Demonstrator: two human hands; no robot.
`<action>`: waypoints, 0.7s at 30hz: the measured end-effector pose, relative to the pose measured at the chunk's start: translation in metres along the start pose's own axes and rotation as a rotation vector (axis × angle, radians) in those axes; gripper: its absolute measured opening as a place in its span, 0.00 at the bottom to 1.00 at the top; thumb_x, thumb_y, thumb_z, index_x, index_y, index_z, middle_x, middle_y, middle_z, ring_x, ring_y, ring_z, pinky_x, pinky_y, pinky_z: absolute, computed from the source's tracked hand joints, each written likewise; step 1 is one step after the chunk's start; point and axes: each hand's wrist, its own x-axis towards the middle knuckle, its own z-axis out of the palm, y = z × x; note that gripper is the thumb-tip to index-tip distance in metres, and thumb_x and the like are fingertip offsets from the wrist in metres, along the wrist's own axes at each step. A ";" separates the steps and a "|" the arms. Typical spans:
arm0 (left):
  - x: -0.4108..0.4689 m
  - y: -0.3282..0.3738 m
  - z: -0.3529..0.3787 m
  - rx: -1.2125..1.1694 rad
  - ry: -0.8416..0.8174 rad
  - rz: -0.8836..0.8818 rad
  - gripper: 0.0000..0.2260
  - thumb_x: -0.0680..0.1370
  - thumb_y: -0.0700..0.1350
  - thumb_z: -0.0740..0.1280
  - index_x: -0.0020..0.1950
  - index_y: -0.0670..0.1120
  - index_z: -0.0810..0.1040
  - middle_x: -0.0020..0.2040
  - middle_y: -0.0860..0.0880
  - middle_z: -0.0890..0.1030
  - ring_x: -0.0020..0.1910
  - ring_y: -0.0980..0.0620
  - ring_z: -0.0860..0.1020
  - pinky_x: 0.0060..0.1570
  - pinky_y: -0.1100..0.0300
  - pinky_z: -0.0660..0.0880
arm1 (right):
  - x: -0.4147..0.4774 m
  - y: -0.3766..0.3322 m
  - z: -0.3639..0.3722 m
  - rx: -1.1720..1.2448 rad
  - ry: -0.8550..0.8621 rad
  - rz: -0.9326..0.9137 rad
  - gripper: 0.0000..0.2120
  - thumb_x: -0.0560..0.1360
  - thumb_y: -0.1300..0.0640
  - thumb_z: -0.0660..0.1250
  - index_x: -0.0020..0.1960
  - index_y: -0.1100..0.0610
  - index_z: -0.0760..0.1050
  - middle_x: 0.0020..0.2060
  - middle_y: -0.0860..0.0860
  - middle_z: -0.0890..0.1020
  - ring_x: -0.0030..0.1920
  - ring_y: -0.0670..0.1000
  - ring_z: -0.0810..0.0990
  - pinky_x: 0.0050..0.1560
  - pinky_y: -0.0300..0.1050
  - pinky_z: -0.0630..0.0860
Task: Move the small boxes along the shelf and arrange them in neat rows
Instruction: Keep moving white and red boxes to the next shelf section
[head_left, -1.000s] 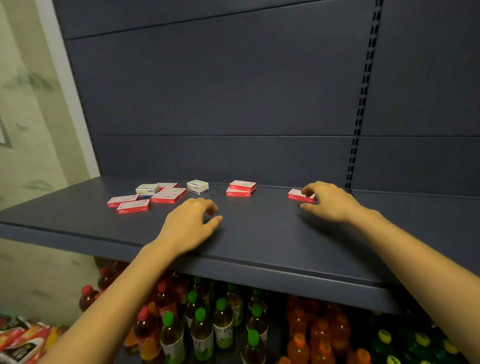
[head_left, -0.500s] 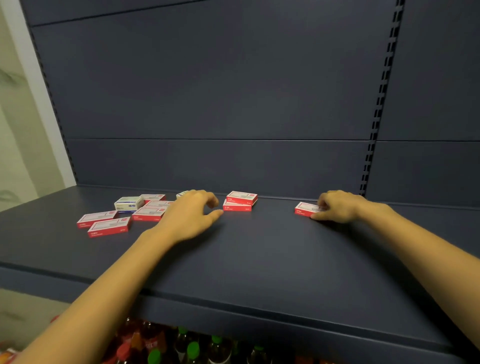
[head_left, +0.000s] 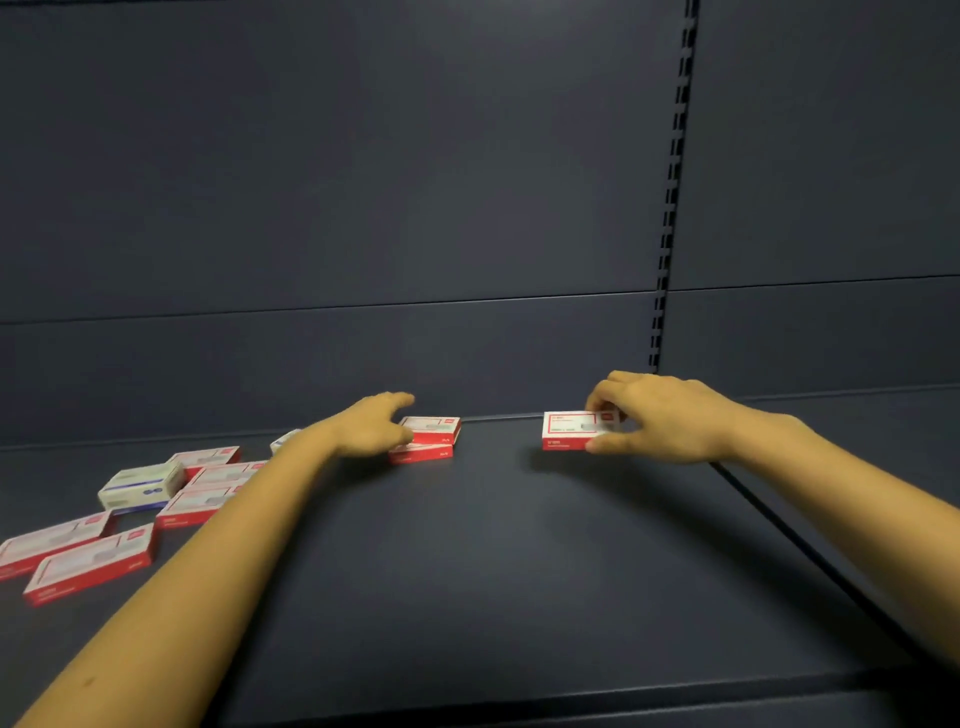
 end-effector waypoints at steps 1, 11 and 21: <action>0.003 -0.004 0.000 -0.021 -0.031 0.015 0.23 0.77 0.40 0.62 0.72 0.41 0.62 0.72 0.43 0.66 0.69 0.47 0.67 0.65 0.58 0.63 | -0.003 -0.001 -0.001 0.002 -0.005 0.014 0.23 0.73 0.37 0.61 0.62 0.49 0.67 0.58 0.45 0.73 0.55 0.48 0.74 0.47 0.44 0.70; 0.005 0.002 -0.015 0.048 0.094 0.357 0.16 0.73 0.45 0.70 0.59 0.43 0.75 0.58 0.44 0.76 0.54 0.49 0.73 0.54 0.58 0.70 | -0.044 -0.012 0.008 0.051 0.058 0.224 0.21 0.73 0.39 0.62 0.61 0.49 0.68 0.58 0.46 0.73 0.54 0.48 0.74 0.45 0.43 0.69; -0.018 0.135 0.014 -0.031 0.003 0.813 0.17 0.72 0.48 0.71 0.59 0.45 0.76 0.57 0.48 0.77 0.55 0.50 0.73 0.59 0.53 0.70 | -0.166 0.011 -0.006 0.030 0.182 0.507 0.19 0.73 0.40 0.63 0.60 0.48 0.69 0.56 0.46 0.73 0.56 0.49 0.73 0.51 0.50 0.74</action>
